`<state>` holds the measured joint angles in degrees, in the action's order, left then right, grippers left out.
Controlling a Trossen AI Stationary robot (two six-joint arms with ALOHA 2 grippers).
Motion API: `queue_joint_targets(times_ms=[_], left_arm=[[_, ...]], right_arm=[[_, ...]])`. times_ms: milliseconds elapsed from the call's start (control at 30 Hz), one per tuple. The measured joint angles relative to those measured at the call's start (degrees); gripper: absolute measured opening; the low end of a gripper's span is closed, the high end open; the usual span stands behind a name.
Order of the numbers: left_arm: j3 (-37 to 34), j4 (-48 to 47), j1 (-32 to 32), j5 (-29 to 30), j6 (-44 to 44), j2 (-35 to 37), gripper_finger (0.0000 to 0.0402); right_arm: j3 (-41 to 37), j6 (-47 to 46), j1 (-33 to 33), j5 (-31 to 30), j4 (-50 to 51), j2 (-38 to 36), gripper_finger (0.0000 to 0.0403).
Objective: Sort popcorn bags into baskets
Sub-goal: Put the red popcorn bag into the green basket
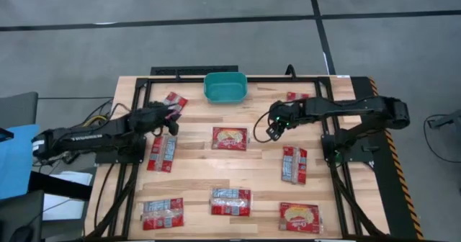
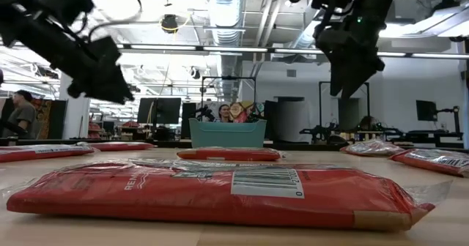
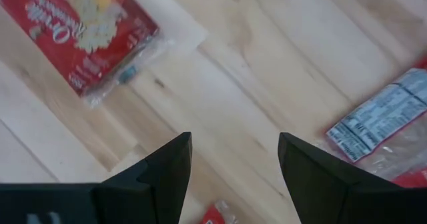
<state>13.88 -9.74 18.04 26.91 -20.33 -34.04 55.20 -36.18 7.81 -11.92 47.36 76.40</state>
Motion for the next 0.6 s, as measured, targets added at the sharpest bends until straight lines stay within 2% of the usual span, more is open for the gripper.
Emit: queue_joint_targets(times_ms=[167,433,600], left_arm=[[5.41,-7.54,1.36,6.51,-2.87,-11.60,0.0177],[12.02,-7.56,5.65,6.34,-1.42,-29.94,0.0177],[14.50,-8.82,8.91,4.96,-0.36,-38.93,0.0172]], right_arm=[[0.00,-0.02,-0.76,-0.60,-0.17,1.52,0.0249],[-0.02,-0.44,-2.17,-3.80,0.17,1.03,0.0249],[-0.02,-0.17,-3.24,-4.90,0.87,0.61,0.0249]])
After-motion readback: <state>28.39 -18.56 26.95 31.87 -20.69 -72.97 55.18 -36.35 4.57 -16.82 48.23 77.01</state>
